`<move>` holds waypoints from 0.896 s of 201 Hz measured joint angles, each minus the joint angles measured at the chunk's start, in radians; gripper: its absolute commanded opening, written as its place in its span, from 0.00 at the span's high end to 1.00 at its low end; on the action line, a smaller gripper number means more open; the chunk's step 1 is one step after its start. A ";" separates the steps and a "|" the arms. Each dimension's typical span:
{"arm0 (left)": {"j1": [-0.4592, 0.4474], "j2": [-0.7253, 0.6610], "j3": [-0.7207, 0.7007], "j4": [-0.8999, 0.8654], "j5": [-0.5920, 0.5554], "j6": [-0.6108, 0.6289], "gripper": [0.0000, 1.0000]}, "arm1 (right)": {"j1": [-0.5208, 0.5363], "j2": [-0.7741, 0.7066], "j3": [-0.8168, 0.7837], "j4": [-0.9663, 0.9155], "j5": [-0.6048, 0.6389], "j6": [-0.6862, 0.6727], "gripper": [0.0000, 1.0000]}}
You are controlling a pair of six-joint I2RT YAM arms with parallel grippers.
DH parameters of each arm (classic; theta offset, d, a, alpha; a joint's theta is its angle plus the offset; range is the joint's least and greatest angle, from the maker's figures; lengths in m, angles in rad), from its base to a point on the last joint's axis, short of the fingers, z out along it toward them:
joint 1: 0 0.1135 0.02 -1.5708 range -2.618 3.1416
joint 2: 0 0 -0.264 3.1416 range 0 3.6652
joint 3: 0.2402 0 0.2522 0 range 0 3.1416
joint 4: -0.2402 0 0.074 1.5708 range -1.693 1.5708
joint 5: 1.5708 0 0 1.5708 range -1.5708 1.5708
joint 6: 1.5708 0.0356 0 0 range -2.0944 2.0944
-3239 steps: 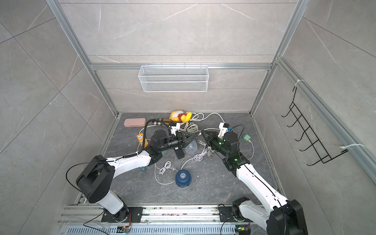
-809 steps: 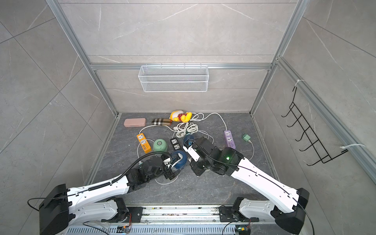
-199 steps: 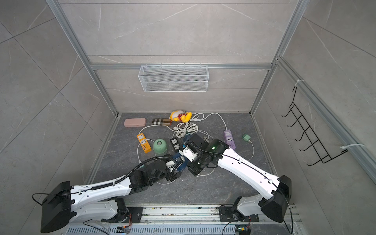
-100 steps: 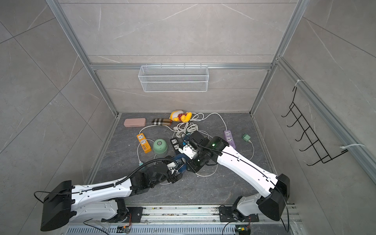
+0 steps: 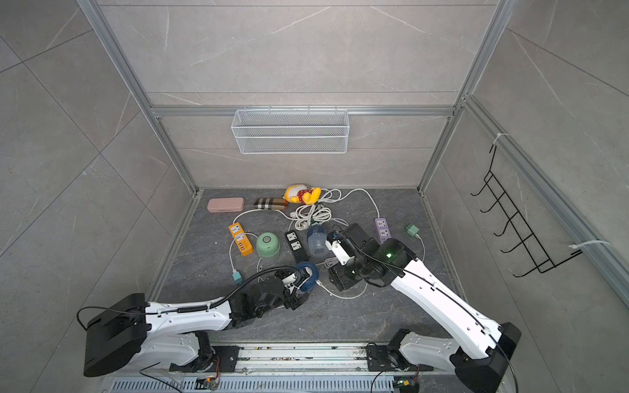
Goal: Charge the cordless meat grinders
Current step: Place the cordless meat grinder at the center of the board.
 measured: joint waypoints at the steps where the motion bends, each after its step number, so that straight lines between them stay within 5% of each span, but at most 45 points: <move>1: 0.000 0.008 0.000 0.008 0.001 -0.005 0.58 | -0.002 -0.002 0.000 -0.001 0.003 0.002 0.34; 57: -0.064 0.391 0.035 0.328 0.038 -0.106 0.56 | -0.063 -0.068 0.121 -0.021 0.179 0.072 0.26; 129: -0.131 0.734 0.377 0.472 0.129 -0.153 0.48 | -0.080 -0.092 0.163 -0.028 0.263 0.100 0.24; 161: -0.133 0.820 0.505 0.459 0.166 -0.153 0.30 | -0.088 -0.097 0.162 -0.029 0.281 0.102 0.22; 180: -0.133 0.841 0.546 0.452 0.179 -0.154 0.09 | -0.092 -0.108 0.156 -0.028 0.290 0.106 0.21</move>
